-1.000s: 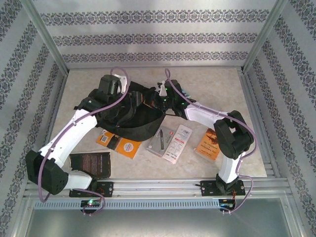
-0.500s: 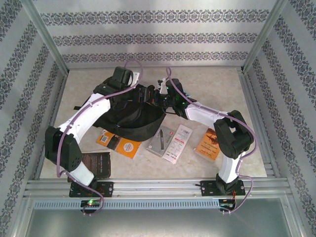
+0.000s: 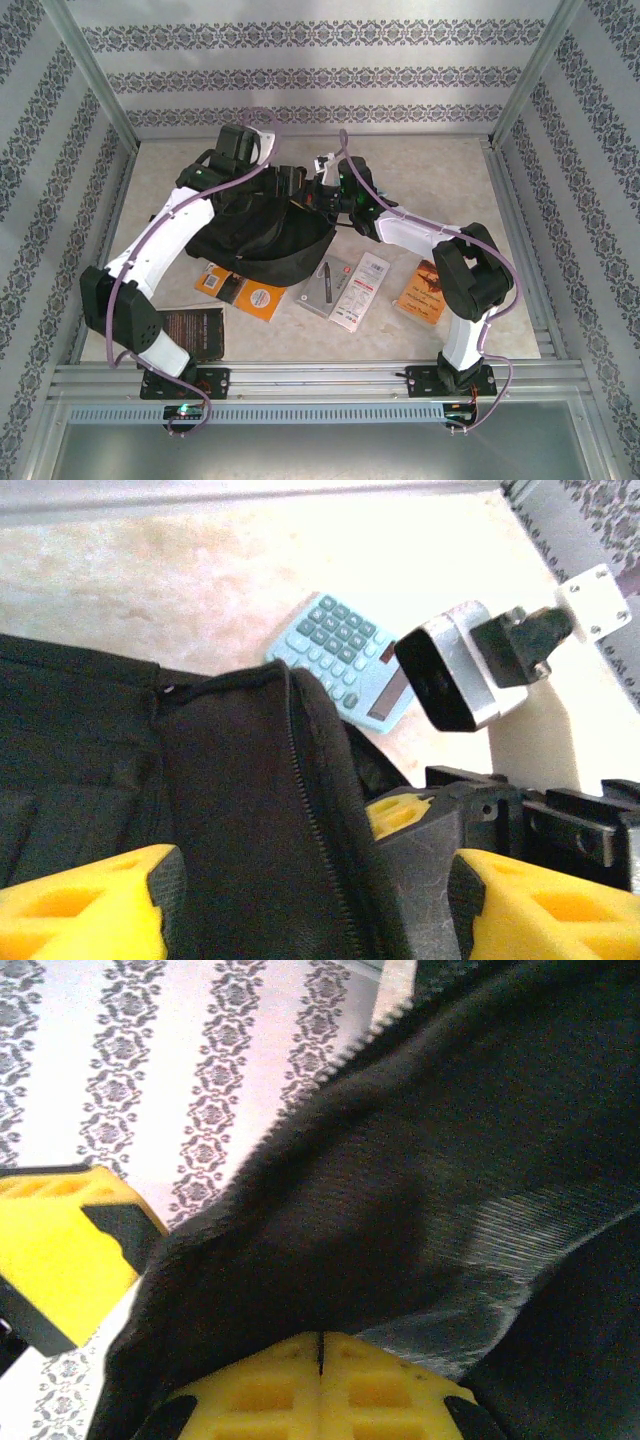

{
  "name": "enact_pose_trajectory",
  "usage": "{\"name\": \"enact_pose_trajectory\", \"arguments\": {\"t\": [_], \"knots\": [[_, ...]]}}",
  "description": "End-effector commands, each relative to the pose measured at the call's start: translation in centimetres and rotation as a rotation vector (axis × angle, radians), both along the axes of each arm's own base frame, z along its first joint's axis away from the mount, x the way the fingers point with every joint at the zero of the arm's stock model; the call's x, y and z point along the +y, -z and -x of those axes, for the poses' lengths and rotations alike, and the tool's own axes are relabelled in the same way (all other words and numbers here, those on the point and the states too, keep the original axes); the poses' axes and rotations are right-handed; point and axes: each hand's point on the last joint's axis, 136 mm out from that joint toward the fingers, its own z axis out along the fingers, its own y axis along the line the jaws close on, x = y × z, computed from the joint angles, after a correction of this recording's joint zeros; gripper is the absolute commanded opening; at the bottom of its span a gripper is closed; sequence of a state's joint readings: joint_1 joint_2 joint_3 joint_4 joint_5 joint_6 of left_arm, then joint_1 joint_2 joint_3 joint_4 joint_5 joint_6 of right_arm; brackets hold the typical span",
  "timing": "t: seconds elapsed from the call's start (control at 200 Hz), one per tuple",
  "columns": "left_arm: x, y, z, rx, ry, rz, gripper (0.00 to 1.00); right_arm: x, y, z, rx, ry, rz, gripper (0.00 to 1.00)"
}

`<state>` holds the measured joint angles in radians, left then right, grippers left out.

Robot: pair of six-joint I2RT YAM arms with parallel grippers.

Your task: Pack the student bag

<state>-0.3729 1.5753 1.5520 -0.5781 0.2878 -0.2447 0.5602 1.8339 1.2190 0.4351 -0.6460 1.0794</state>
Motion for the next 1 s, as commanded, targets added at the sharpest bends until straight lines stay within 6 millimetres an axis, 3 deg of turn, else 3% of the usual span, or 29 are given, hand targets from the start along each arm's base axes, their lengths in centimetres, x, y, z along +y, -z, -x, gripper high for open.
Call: {"name": "enact_pose_trajectory", "arguments": {"t": [0.0,0.3,0.495,0.625,0.799,0.994], "knots": [[1.0,-1.7,0.2,0.001,-0.025,0.014,0.71,0.4,-1.5,0.2,-0.043,-0.038,-0.076,0.00],[0.7,2.5,-0.5,0.136,-0.006,-0.011,0.71,0.2,0.3,-0.2,-0.008,-0.033,-0.054,0.00],[-0.4,4.0,-0.5,0.188,0.026,0.038,0.66,-0.3,0.5,0.0,-0.007,-0.033,-0.051,0.00],[-0.8,4.8,-0.5,0.216,0.036,0.060,0.52,-0.5,0.4,0.0,-0.009,-0.032,-0.052,0.00],[-1.0,4.9,-0.2,0.226,0.037,0.111,0.22,-0.7,0.4,-0.1,-0.006,-0.027,-0.052,0.00],[-0.3,5.3,-0.1,0.240,0.020,0.128,0.00,-0.8,0.2,-0.1,-0.012,-0.020,-0.052,0.00]]}}
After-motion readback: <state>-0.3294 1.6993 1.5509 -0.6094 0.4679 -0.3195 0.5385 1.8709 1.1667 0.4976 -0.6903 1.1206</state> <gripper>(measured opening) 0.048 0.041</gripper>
